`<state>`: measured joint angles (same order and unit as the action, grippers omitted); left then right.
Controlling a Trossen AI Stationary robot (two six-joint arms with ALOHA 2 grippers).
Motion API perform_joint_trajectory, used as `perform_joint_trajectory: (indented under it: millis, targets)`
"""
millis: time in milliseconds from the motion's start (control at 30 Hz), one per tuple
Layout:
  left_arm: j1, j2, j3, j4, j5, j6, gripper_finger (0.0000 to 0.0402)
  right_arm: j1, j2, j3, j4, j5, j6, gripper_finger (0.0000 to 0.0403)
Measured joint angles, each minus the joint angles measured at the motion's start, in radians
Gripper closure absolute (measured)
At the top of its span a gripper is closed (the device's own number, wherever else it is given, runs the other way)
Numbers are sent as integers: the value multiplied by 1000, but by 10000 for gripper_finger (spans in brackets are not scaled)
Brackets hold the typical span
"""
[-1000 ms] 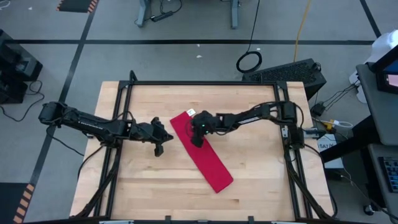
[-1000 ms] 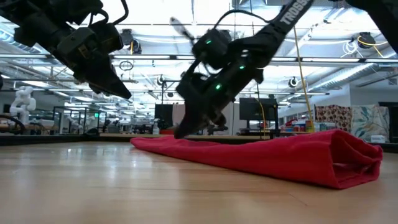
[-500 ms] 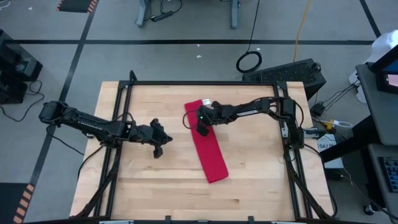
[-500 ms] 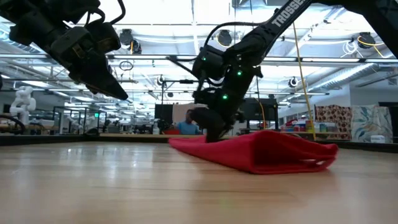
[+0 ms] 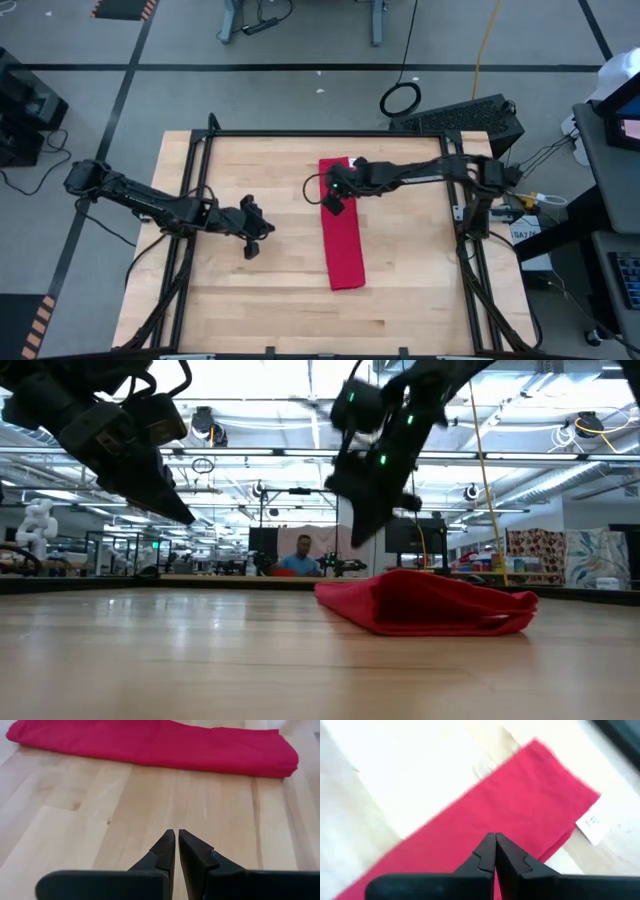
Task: Roll towel
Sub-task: Roll the red towel
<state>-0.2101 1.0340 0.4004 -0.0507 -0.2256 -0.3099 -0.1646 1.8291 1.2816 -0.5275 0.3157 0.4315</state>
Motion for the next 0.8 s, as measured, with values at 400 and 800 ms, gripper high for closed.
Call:
perform_joint_trajectory:
  millis: [400,800]
  targets:
    - [-85,9,0,112,-131,24,373,316,-83,-106,17,-1,-145,403]
    - [-87,165,0,406,-151,140,373,588,-188,-426,379,77,-121,403]
